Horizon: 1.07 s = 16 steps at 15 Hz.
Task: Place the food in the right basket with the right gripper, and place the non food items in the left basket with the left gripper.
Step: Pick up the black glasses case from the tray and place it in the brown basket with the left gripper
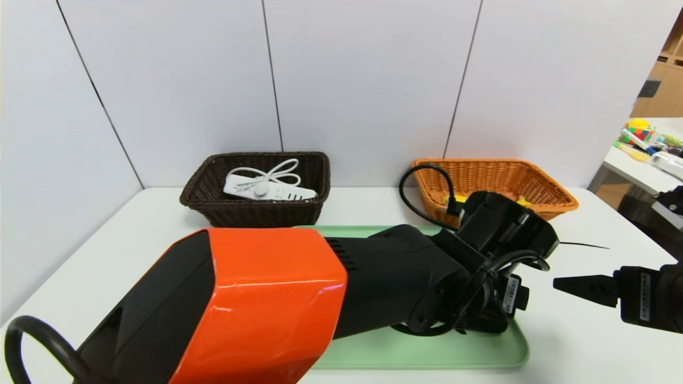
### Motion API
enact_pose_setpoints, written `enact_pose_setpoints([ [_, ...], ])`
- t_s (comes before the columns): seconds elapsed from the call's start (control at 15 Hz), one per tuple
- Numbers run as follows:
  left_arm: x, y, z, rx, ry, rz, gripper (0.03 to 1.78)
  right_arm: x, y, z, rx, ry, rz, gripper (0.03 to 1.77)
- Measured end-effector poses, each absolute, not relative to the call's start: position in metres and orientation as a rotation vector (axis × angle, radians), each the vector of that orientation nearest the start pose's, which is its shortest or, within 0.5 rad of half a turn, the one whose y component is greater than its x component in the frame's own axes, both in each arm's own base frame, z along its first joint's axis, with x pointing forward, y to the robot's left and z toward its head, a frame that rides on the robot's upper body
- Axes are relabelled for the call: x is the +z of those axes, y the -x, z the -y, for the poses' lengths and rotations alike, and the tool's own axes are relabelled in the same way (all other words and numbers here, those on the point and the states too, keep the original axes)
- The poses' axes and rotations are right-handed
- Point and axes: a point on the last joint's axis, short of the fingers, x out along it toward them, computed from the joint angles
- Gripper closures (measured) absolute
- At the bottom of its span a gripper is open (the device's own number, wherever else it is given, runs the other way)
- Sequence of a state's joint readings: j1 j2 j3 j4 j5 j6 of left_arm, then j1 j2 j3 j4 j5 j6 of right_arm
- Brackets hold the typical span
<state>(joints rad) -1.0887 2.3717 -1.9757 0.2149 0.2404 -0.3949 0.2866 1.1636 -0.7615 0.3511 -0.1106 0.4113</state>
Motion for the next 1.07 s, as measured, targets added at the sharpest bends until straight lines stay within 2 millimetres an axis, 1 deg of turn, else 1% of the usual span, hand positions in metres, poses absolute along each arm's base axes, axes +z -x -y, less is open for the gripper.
enact_pose_setpoints([
  [0.4, 0.13, -0.237, 0.437, -0.651, -0.088, -0.627, 0.12, 0.205, -0.139, -0.038, 0.012, -0.241, -0.761, 0.09],
  [0.67, 0.121, -0.24, 0.438, -0.636, -0.123, -0.627, 0.12, 0.205, -0.139, -0.038, 0.011, -0.24, -0.76, 0.09],
  [0.87, 0.119, -0.241, 0.437, -0.631, -0.144, -0.62, 0.12, 0.206, -0.138, -0.038, 0.012, -0.242, -0.757, 0.09],
  [0.93, 0.119, -0.242, 0.437, -0.631, -0.145, -0.62, 0.18, 0.206, -0.138, -0.038, 0.013, -0.242, -0.756, 0.09],
  [1.07, 0.119, -0.242, 0.437, -0.629, -0.148, -0.622, 0.52, 0.206, -0.138, -0.038, 0.014, -0.243, -0.754, 0.09],
])
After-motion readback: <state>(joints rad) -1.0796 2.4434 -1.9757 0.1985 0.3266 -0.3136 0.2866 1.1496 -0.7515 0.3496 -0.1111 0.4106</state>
